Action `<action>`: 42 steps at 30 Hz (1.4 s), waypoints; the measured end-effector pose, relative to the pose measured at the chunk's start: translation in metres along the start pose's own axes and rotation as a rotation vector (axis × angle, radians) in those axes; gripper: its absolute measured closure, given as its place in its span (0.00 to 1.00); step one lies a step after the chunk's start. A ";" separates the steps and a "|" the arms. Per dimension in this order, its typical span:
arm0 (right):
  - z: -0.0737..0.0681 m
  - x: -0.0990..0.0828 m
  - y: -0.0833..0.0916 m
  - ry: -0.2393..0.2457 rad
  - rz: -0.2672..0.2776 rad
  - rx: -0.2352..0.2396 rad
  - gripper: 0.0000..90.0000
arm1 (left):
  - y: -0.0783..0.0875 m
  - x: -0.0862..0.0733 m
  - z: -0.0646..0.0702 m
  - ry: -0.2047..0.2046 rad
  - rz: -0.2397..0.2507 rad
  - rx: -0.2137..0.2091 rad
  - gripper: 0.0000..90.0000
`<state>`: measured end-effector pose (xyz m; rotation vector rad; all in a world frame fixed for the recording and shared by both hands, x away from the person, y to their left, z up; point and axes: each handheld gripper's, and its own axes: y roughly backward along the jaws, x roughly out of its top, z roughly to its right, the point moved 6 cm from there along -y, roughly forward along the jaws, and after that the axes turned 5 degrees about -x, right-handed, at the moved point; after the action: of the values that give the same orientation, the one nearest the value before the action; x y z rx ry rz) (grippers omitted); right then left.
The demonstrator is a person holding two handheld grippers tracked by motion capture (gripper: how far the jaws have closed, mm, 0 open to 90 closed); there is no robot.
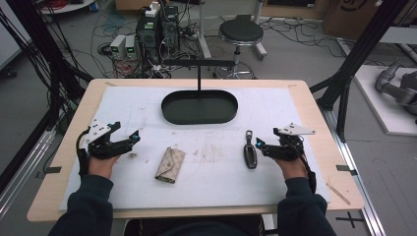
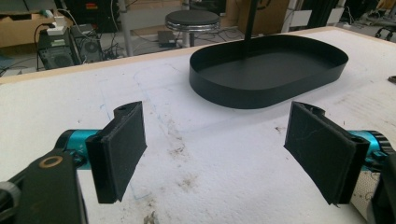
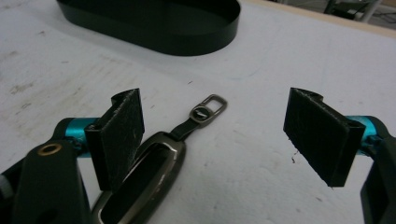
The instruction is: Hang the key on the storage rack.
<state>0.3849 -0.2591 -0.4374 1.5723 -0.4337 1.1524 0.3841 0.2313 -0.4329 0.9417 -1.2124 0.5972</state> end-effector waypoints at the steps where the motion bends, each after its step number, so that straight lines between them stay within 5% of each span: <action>1: -0.007 -0.002 -0.006 0.014 -0.032 0.011 0.23 | 0.000 -0.001 -0.001 0.003 -0.004 0.003 0.22; 10: -0.026 -0.019 -0.033 0.003 -0.174 0.074 0.28 | -0.001 -0.002 -0.001 0.001 -0.016 0.008 0.23; 17: -0.035 -0.025 -0.038 0.035 -0.224 0.088 0.29 | -0.001 -0.003 -0.001 0.000 -0.027 0.011 0.23; 26: -0.033 -0.027 -0.038 0.071 -0.245 0.119 0.44 | -0.001 -0.004 -0.003 0.005 -0.033 0.017 0.23; 35: -0.023 -0.026 -0.027 0.226 -0.263 0.141 0.52 | -0.001 -0.004 -0.004 0.007 -0.038 0.017 0.24; 37: -0.018 -0.025 -0.024 0.197 -0.241 0.143 0.54 | -0.001 -0.005 -0.004 0.010 -0.040 0.018 0.24; 39: -0.015 -0.024 -0.024 0.158 -0.226 0.096 0.38 | -0.002 -0.005 -0.004 0.013 -0.042 0.018 0.24; 42: -0.014 -0.025 -0.027 0.068 -0.229 0.087 0.35 | -0.002 -0.005 -0.003 0.010 -0.045 0.018 0.24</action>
<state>0.3878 -0.2439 -0.4742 1.6061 -0.1553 1.0558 0.3863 0.2333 -0.4387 0.9777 -1.1758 0.5775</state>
